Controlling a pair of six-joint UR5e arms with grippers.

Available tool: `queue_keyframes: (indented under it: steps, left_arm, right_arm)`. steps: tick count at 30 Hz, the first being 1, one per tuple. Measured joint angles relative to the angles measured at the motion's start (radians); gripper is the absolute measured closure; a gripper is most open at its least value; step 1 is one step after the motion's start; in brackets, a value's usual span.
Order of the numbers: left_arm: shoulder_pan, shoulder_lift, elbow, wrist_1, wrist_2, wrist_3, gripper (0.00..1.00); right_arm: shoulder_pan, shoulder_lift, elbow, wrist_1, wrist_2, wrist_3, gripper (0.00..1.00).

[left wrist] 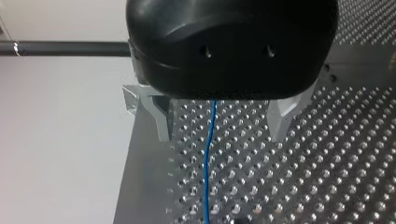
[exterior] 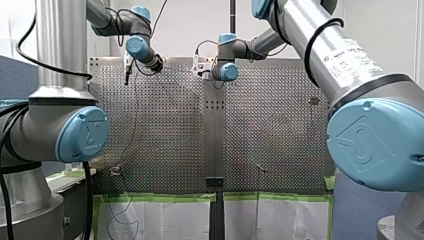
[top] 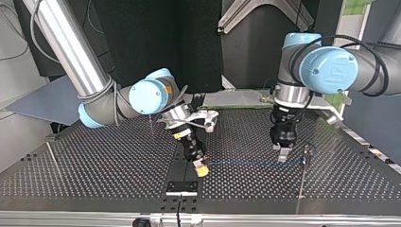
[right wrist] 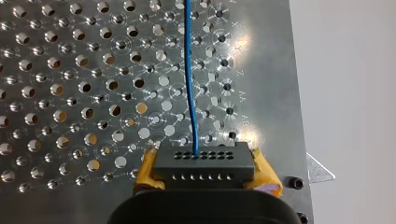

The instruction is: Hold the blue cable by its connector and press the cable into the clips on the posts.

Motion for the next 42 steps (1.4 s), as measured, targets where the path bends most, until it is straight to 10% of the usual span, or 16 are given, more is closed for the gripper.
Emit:
queue_keyframes:
  steps: [16, 42]
  left_arm:
    - [-0.044, -0.078, 0.053, 0.068, -0.153, 0.000, 0.00]
    - [-0.079, -0.157, 0.132, 0.114, -0.214, 0.002, 0.00]
  right_arm:
    - [0.003, 0.000, 0.000, 0.001, 0.000, 0.000, 1.00]
    - [0.002, 0.000, 0.000, 0.001, 0.000, 0.000, 1.00]
